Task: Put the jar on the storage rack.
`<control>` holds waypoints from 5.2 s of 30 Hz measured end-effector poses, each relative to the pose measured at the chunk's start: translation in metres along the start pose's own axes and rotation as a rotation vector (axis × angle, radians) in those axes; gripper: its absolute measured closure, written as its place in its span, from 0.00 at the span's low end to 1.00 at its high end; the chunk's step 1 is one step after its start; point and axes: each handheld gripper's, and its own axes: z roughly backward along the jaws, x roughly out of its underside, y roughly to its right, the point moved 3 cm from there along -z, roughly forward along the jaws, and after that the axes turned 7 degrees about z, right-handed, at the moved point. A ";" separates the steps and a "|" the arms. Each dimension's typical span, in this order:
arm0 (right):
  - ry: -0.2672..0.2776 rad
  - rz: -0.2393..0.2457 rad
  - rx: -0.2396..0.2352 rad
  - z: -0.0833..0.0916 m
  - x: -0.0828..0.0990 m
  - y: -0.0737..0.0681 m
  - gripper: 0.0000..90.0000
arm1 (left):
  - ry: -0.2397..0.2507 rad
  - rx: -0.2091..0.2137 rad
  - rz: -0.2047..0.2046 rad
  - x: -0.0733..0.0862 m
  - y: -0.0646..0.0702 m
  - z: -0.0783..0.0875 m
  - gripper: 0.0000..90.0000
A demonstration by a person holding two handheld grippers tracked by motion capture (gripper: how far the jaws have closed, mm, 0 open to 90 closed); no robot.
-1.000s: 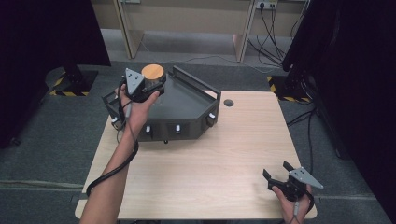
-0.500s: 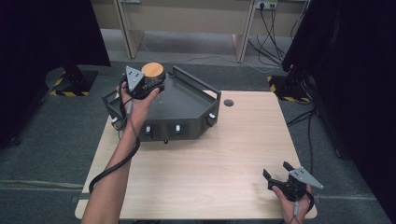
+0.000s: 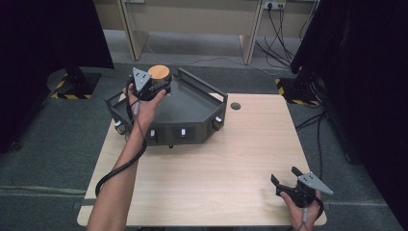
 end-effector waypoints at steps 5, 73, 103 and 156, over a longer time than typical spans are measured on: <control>-0.001 -0.003 0.000 0.000 0.000 0.000 0.07 | -0.010 -0.006 0.001 0.003 -0.001 -0.005 0.29; -0.012 0.005 -0.006 -0.001 0.000 0.000 0.07 | -0.075 -0.046 0.041 0.021 -0.007 -0.053 0.29; -0.010 0.012 -0.003 -0.001 0.000 -0.001 0.07 | -0.131 -0.044 0.064 0.028 -0.013 -0.057 0.29; -0.007 0.014 -0.002 0.000 0.000 -0.001 0.07 | -0.144 0.134 0.057 0.033 -0.001 0.069 0.08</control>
